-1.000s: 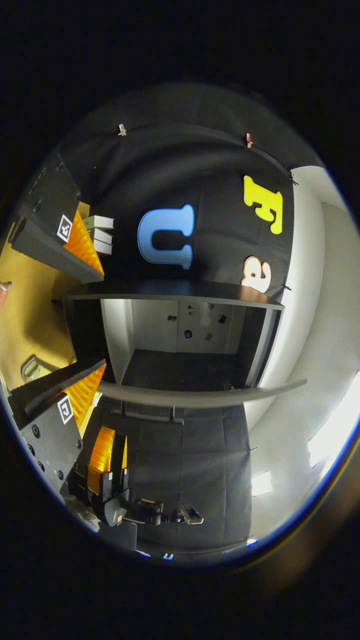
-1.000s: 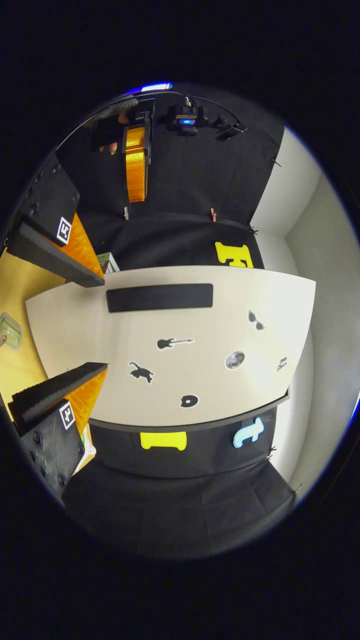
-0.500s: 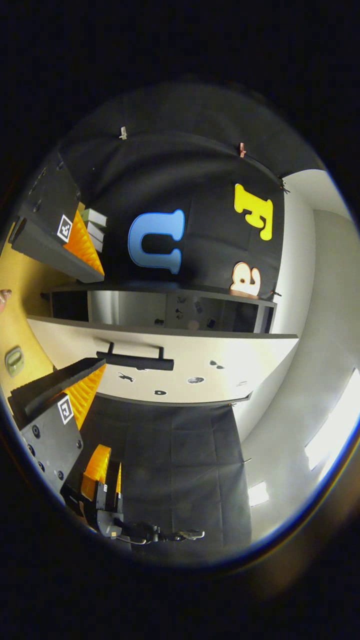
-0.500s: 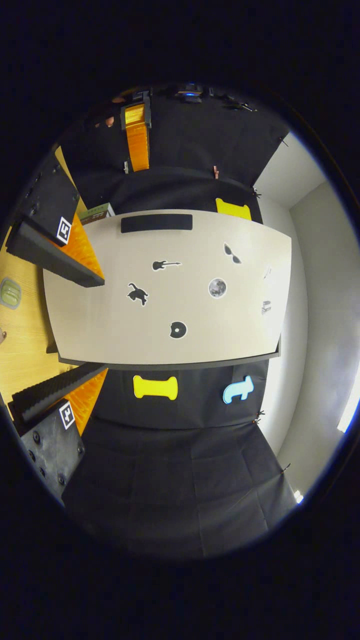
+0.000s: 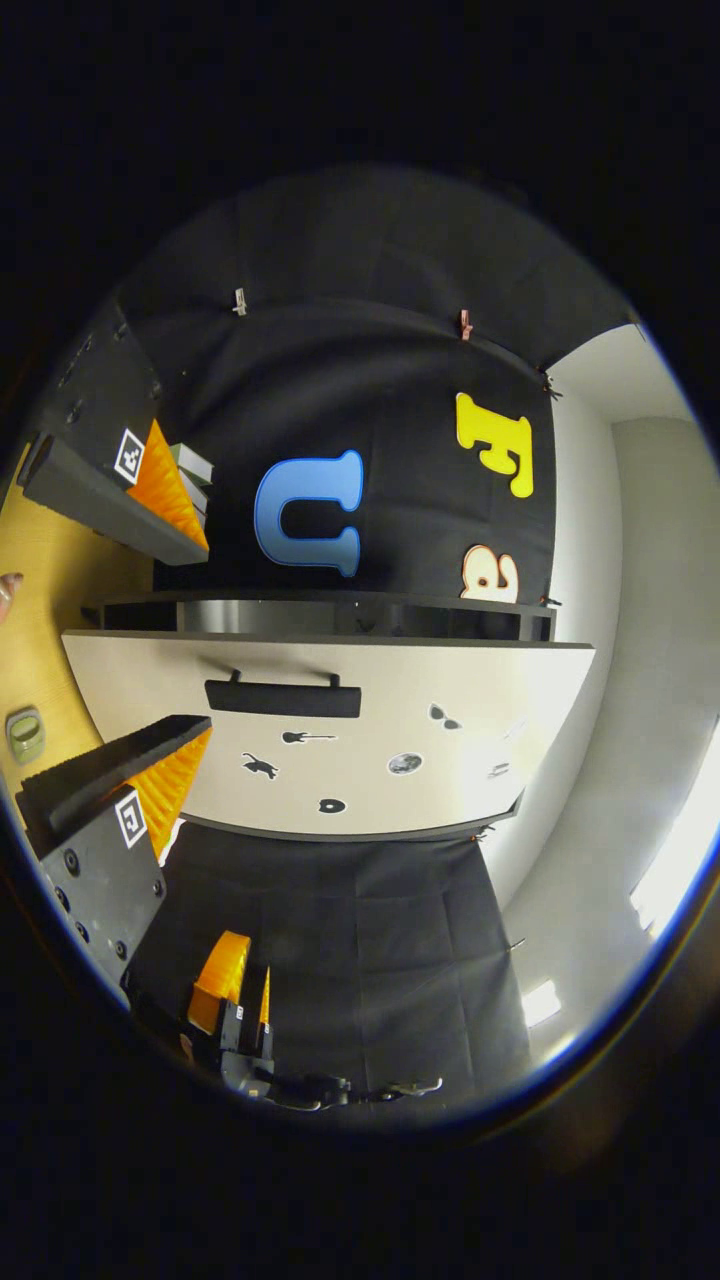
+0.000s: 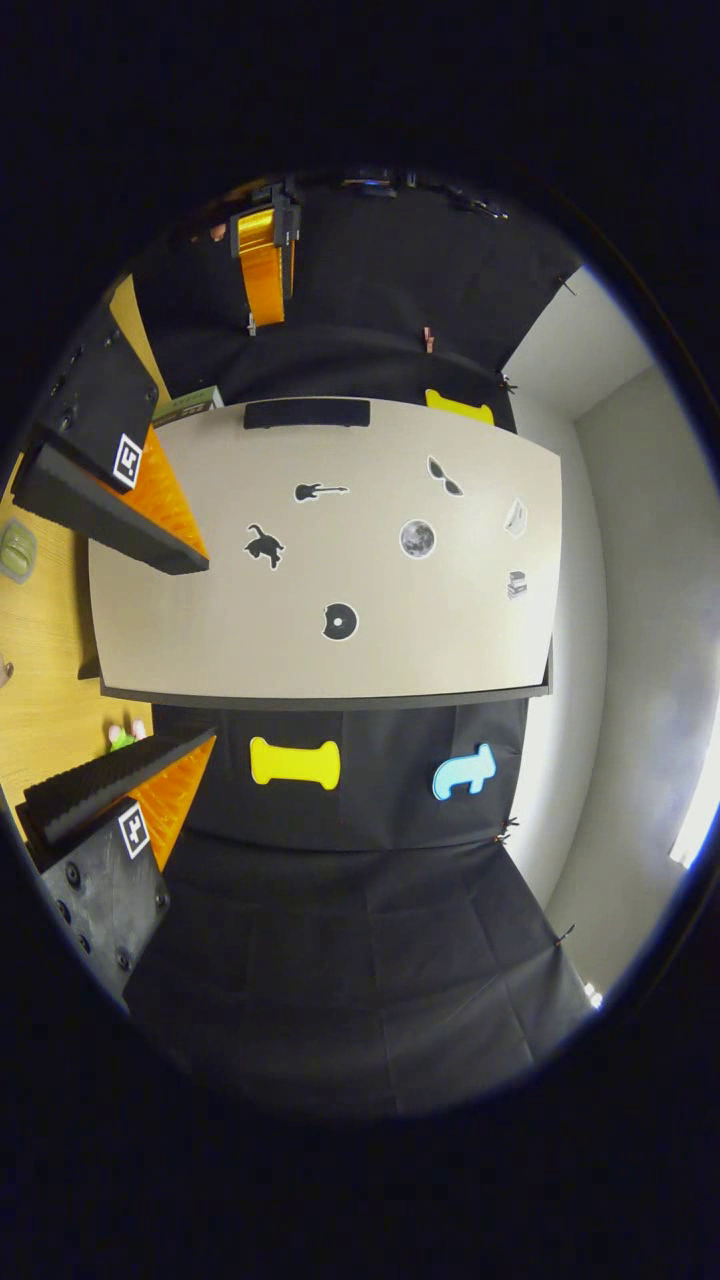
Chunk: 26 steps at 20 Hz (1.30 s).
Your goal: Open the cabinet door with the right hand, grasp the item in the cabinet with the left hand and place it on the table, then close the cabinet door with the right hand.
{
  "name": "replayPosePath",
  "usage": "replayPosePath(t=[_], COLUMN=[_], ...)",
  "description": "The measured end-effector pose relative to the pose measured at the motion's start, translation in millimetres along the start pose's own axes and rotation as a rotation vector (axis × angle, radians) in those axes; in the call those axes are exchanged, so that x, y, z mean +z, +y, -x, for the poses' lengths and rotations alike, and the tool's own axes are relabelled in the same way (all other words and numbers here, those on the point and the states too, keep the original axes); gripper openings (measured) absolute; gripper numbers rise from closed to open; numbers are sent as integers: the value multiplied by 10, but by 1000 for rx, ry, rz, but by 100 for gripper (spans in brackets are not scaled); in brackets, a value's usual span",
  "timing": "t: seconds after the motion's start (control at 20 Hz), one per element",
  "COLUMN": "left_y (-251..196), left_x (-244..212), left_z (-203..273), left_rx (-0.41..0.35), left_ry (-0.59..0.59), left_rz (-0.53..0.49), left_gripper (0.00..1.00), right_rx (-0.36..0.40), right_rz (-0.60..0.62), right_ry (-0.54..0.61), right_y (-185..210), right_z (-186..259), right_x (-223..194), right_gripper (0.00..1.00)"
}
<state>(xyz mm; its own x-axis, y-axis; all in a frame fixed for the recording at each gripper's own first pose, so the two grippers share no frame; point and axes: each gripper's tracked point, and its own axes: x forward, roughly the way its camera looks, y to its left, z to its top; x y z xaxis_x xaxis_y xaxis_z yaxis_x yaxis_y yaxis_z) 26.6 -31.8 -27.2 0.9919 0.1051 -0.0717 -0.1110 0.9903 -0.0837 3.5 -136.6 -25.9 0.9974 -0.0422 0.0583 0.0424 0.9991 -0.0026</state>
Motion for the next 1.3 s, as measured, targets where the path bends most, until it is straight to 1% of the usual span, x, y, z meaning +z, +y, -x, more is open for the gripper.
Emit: replayPosePath(t=[0.1,0.35,0.6,0.85,1.05,1.3], left_y=[-48,-127,-145,-128,-93,-111], left_x=[-9,2,-23,-30,-48,-42], left_z=[-14,-48,-90,-112,-112,-116], left_rx=[-6,-33,-46,-49,-43,-53], left_ry=[2,0,6,5,10,9], left_rz=[13,-4,-5,8,-3,-1], left_gripper=[95,95,95,95,95,95], right_rx=[10,34,28,26,19,13], right_rz=[16,11,18,26,27,26], right_ry=[-4,-13,-14,-14,-13,-20], right_y=[12,67,45,64,48,52], right_z=[-25,-39,-45,-22,-19,-2], right_x=[13,40,45,50,51,71], right_gripper=[97,97,98,97,97,97])
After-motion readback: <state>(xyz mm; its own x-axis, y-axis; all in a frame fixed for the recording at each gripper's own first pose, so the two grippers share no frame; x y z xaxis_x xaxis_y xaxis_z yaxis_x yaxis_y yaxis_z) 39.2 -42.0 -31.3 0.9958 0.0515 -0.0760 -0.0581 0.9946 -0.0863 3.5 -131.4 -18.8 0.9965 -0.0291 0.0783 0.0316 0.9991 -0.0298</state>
